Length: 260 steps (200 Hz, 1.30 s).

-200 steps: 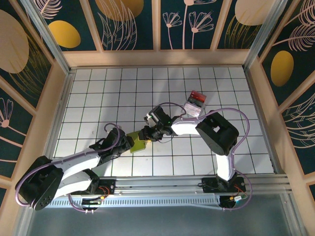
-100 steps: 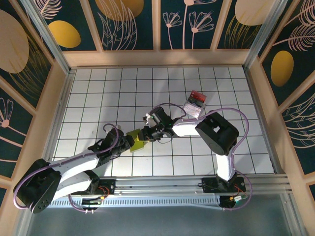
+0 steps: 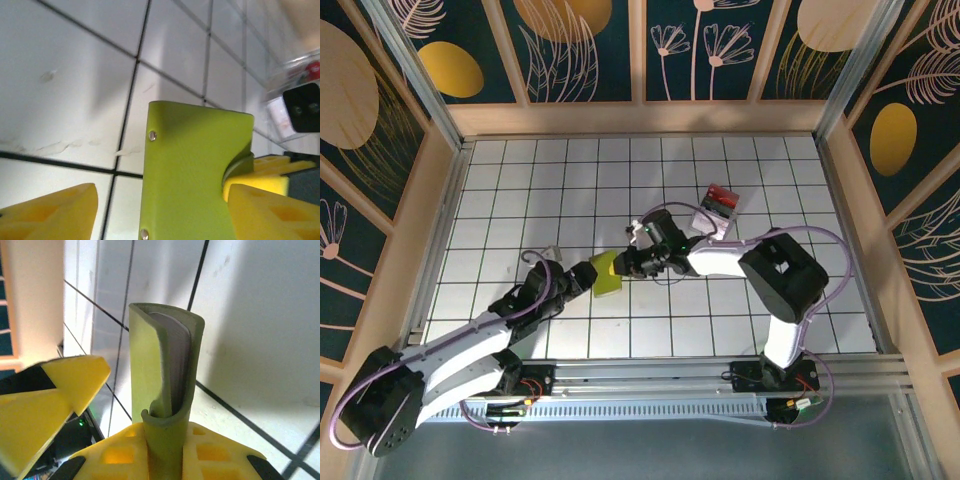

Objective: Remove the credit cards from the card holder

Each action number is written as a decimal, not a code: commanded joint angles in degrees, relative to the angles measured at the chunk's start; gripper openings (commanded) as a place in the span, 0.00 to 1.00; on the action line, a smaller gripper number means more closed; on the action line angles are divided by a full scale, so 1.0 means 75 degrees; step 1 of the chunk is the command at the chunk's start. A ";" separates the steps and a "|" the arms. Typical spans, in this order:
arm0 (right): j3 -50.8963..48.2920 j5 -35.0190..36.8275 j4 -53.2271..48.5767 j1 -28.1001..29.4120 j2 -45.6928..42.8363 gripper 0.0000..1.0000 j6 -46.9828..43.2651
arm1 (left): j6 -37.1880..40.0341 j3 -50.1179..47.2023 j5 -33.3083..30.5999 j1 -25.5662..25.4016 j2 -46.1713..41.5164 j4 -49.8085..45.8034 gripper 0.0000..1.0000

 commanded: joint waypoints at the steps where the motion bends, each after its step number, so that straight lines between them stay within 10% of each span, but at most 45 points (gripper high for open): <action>1: 0.0033 -0.0161 0.0284 -0.0256 -0.0588 0.06 -0.0356 | 0.0211 0.0006 -0.0268 0.0111 -0.0394 0.0709 0.78; 103: 0.0083 -0.1237 0.0577 -0.1511 -0.1889 0.03 -0.0355 | 0.1878 0.1426 0.3592 0.1123 0.0975 0.2681 0.71; 202: 0.0419 -0.1721 0.0324 -0.1638 -0.2237 0.02 -0.0343 | 0.1945 0.1875 0.4284 0.1123 0.1809 0.2993 0.62; 260: 0.0367 -0.1589 0.0128 -0.1638 -0.2441 0.01 -0.0414 | 0.1992 0.1812 0.4093 0.1132 0.1685 0.2694 0.76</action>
